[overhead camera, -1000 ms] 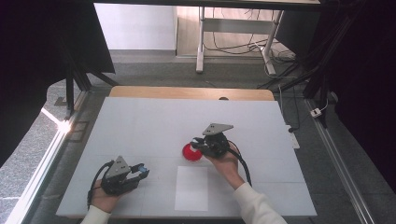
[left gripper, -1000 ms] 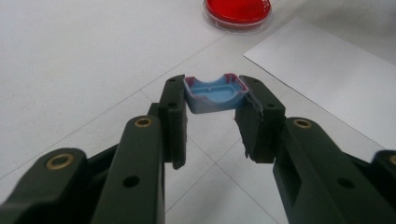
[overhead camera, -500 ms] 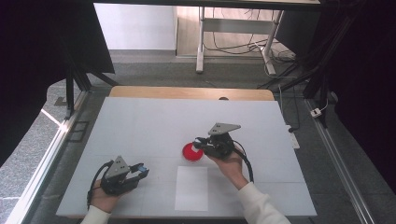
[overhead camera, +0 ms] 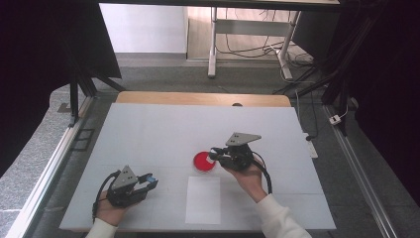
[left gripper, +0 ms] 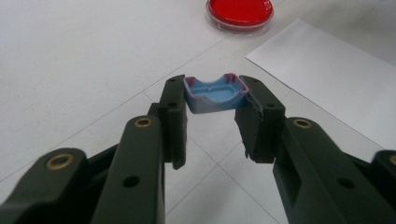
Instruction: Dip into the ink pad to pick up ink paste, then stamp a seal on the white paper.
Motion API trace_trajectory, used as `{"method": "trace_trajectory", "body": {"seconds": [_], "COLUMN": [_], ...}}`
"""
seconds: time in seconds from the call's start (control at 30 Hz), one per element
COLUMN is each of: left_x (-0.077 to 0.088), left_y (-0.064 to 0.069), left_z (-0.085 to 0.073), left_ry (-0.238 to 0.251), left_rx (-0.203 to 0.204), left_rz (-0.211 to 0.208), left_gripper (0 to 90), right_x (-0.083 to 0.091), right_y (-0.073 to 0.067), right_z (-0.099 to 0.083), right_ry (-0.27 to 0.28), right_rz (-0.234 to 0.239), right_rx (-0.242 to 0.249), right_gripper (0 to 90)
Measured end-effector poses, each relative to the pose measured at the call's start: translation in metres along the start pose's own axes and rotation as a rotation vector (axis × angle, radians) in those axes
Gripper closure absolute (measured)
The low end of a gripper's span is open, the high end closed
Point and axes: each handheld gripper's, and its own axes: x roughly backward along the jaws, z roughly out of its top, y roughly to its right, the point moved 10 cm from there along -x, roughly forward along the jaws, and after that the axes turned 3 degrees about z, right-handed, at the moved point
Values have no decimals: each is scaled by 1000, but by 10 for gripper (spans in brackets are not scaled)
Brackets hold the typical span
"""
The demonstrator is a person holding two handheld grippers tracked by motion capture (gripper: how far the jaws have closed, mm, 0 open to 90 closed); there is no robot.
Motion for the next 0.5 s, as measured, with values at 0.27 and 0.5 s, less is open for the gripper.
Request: {"method": "trace_trajectory", "body": {"seconds": [0.27, 0.5], "left_x": [0, 0], "left_y": [0, 0], "left_z": [0, 1], "left_ry": [1, 5], "left_rx": [2, -1], "left_rz": [1, 4], "left_gripper": [641, 642], "right_x": [4, 5], "right_y": [-6, -12], "right_z": [3, 2], "right_ry": [14, 10], "right_rz": [15, 29], "right_rx": [4, 10], "right_gripper": [749, 749]}}
